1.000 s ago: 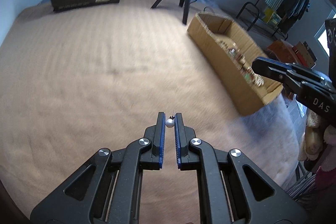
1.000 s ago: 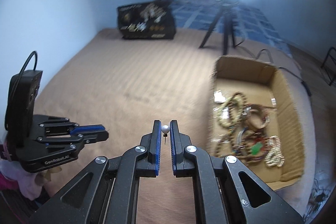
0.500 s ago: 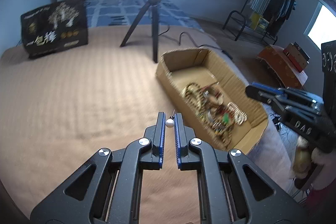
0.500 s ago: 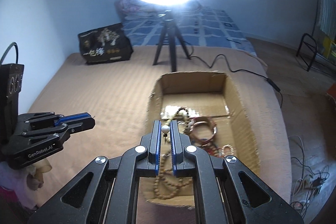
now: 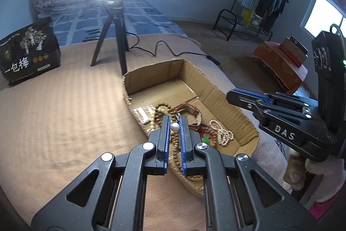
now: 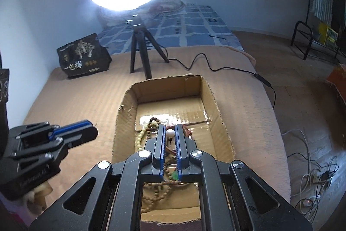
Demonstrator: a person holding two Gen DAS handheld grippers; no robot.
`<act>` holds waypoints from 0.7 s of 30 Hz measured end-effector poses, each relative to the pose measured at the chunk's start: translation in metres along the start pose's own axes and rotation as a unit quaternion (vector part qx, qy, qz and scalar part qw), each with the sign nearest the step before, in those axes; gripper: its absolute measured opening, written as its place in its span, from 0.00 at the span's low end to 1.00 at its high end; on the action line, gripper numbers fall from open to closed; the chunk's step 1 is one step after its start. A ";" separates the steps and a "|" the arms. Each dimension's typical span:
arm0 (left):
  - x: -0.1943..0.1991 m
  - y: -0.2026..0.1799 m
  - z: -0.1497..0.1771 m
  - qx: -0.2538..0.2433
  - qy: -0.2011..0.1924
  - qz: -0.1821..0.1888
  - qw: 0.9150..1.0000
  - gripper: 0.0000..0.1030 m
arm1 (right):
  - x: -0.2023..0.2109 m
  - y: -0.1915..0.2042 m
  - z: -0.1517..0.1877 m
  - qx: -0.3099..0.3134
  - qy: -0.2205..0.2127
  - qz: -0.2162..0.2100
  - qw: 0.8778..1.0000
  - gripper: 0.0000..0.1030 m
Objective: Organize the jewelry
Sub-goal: 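Lower the earring into the box and open the left tool while the right tool releases its earring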
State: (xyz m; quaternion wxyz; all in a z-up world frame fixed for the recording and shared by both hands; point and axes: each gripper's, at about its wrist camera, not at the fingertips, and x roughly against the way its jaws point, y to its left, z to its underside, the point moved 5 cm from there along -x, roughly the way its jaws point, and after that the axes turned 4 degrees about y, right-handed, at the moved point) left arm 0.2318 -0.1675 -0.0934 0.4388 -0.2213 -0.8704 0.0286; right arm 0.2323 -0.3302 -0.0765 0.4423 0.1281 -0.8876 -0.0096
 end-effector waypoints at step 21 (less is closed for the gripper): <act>-0.008 -0.028 0.004 -0.012 0.010 0.024 1.000 0.07 | -0.004 -0.008 0.002 -0.006 0.008 0.008 1.000 0.07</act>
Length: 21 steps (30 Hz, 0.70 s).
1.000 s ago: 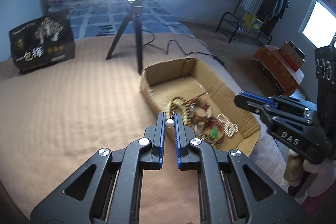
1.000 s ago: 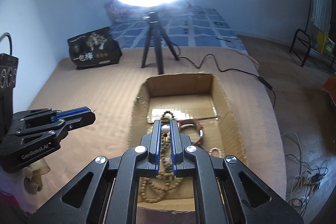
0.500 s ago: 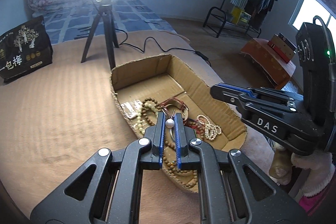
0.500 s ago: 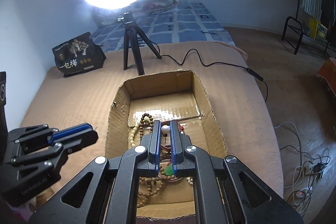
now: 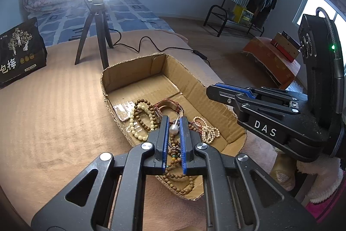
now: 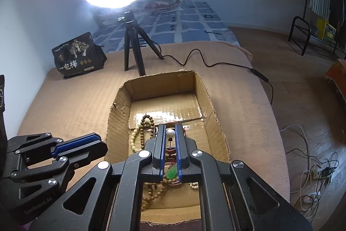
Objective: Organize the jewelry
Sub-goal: 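Lower the earring into the box and open the left tool while the right tool releases its earring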
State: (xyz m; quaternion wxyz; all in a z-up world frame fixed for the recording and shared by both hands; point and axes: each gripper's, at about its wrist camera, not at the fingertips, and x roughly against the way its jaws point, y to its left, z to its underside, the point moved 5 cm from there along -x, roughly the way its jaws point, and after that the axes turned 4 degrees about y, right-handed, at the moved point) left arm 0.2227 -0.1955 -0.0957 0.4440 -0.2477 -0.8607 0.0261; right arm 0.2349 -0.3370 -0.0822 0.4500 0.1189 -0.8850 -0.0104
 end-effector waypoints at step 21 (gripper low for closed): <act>0.008 0.002 0.006 -0.006 -0.002 -0.014 1.000 0.29 | 0.012 0.005 0.001 0.009 -0.013 0.011 1.000 0.44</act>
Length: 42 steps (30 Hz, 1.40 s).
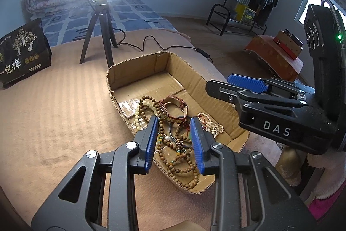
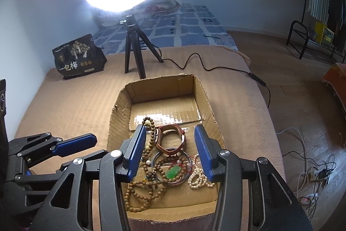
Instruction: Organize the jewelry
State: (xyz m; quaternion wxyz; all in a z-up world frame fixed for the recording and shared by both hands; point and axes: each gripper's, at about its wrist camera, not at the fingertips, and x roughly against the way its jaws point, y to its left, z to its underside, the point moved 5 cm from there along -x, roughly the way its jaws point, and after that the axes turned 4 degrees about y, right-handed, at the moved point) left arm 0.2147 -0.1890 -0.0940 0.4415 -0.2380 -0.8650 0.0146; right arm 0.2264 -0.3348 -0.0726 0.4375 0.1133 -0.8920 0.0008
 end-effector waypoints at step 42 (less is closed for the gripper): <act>0.150 -0.011 0.065 -0.052 -0.107 -0.083 0.989 0.82 | 0.137 0.042 0.042 -0.001 -0.128 0.098 0.987 0.79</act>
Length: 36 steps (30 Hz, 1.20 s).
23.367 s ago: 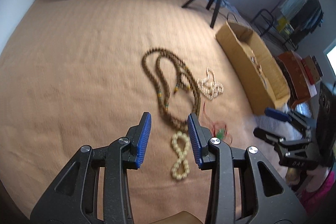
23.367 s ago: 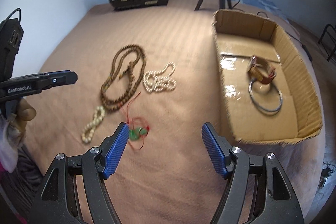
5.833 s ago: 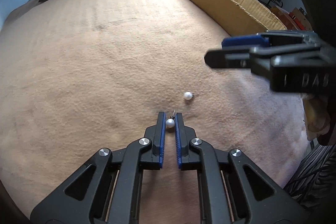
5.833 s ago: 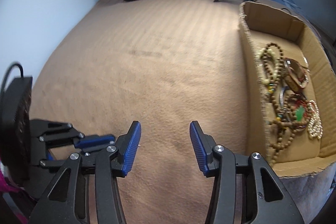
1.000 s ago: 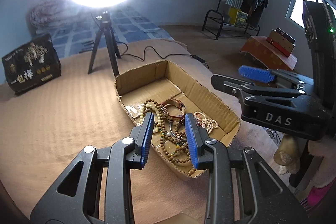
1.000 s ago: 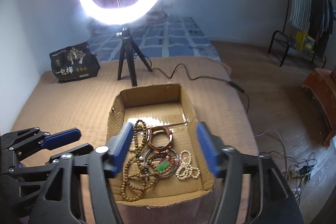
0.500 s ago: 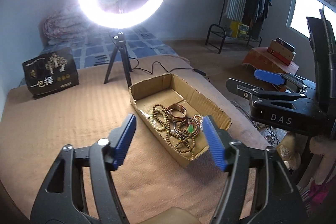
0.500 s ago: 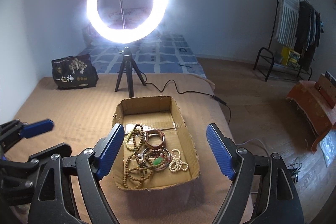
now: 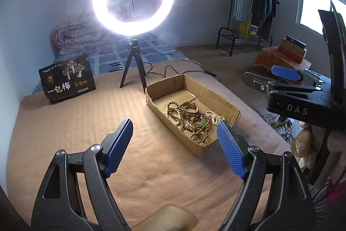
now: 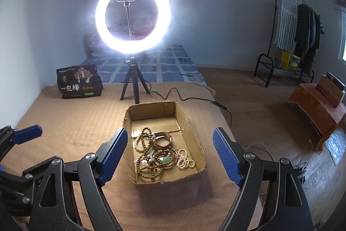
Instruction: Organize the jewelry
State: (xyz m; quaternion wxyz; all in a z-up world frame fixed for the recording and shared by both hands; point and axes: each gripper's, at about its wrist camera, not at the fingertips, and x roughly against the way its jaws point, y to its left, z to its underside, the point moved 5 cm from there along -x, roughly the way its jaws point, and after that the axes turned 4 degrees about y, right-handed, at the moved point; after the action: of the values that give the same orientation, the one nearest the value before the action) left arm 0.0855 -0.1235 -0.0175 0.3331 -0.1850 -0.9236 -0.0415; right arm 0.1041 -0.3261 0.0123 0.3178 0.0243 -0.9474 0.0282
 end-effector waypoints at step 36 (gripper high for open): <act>-0.010 0.001 0.015 -0.021 0.019 -0.034 0.999 0.97 | -0.005 -0.002 0.008 0.001 0.001 0.007 1.000 0.80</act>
State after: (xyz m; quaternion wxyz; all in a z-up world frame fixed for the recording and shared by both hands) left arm 0.0839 -0.1232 -0.0354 0.3452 -0.1599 -0.9217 -0.0762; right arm 0.1032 -0.3281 0.0031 0.3182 0.0180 -0.9473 0.0311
